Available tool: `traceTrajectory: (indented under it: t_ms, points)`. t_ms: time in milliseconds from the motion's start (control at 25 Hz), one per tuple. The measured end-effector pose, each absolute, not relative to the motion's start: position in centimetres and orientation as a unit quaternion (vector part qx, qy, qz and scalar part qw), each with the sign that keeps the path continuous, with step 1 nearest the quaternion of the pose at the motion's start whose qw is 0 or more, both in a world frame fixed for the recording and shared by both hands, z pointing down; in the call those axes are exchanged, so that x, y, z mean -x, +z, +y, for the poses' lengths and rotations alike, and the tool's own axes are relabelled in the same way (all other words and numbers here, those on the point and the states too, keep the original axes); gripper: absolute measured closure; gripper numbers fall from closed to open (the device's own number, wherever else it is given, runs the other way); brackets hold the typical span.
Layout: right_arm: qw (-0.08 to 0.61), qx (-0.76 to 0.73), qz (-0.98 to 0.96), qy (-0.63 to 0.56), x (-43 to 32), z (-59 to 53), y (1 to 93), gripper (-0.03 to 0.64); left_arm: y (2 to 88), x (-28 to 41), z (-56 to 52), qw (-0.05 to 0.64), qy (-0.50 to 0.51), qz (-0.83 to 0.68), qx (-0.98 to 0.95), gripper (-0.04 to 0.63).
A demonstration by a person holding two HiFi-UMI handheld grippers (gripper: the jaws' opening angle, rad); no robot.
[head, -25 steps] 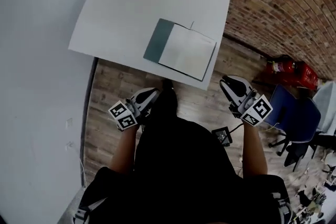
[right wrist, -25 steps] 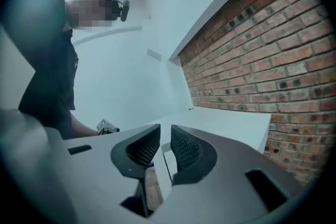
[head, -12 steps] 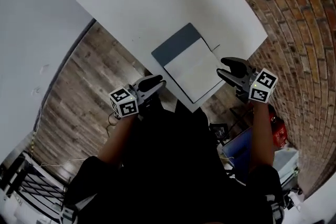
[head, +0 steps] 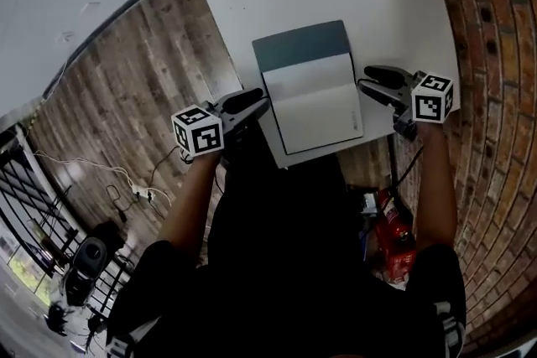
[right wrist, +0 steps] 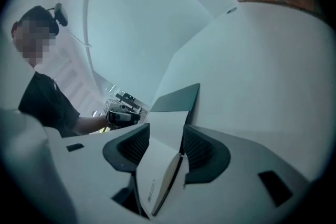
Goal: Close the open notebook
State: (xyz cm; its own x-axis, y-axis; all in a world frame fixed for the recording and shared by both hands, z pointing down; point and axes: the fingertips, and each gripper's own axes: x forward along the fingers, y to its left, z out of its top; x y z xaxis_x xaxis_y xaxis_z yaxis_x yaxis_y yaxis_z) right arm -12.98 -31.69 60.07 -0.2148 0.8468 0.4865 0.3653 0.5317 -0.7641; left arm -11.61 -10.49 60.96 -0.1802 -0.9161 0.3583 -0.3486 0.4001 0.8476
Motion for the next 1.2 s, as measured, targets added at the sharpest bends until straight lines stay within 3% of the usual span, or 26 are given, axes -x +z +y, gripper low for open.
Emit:
traceTrajectory:
  t_ms: [440, 680, 1200]
  points:
    - [0.547, 0.427, -0.678, 0.245, 14.1, -31.3, 63.4, 0.423, 62.9, 12.8, -10.2, 0.501, -0.311, -0.718, -0.370, 0.466]
    - [0.553, 0.427, -0.673, 0.245, 15.3, -30.9, 63.3, 0.426, 63.9, 13.0, -10.9, 0.527, -0.315, -0.707, -0.351, 0.466]
    - [0.556, 0.411, -0.674, 0.261, 15.2, -30.5, 63.4, 0.548, 63.4, 13.9, -11.9, 0.509, -0.311, -0.713, -0.368, 0.468]
